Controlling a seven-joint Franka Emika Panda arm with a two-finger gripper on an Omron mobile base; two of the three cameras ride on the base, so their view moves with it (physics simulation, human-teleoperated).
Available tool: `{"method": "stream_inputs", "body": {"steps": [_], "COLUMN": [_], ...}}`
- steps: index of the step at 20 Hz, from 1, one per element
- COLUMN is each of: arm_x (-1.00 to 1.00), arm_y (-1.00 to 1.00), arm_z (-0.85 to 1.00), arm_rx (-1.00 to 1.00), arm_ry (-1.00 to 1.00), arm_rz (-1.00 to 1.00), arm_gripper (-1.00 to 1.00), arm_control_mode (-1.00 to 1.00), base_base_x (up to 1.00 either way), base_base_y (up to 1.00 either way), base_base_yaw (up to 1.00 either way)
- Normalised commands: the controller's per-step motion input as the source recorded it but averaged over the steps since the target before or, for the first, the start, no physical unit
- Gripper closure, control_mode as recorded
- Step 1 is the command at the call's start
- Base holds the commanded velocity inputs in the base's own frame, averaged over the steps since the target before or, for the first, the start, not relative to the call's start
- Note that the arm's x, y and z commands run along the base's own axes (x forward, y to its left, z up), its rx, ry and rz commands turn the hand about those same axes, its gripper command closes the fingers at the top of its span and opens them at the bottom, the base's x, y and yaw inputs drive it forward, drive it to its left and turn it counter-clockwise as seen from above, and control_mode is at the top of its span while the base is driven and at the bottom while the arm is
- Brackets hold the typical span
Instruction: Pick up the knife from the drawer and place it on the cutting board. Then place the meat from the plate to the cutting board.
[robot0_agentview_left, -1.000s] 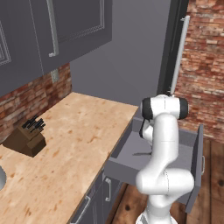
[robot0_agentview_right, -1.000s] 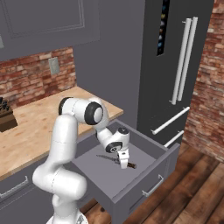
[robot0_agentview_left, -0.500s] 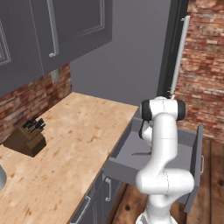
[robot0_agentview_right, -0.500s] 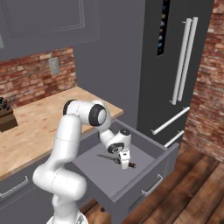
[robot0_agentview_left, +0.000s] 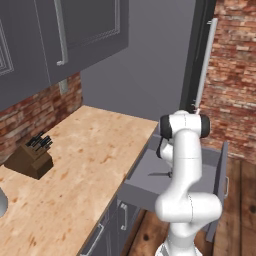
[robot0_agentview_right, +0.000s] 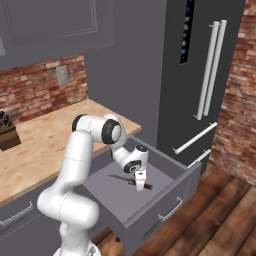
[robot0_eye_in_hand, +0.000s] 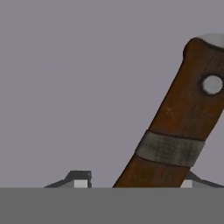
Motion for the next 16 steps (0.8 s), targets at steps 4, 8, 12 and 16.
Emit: {"method": "stream_inputs", "body": {"steps": [4, 8, 12, 16], "arm_x": [0.00, -0.09, -0.24, -0.23], "arm_y": [-0.06, -0.16, -0.52, -0.52], "arm_z": [-0.24, -0.16, 0.05, 0.19], "arm_rx": [0.00, 0.06, 0.14, 0.13], "arm_ry": [0.06, 0.10, 0.00, 0.00], "arm_rz": [0.00, -0.07, 0.00, 0.00], "arm_gripper": [1.00, 1.00, 1.00, 1.00], "arm_control_mode": [-1.00, -1.00, -1.00, -1.00], "base_base_x": [0.00, 0.00, 0.00, 0.00], "base_base_y": [0.00, 0.00, 0.00, 0.00], "base_base_yaw": [0.00, 0.00, 0.00, 0.00]}}
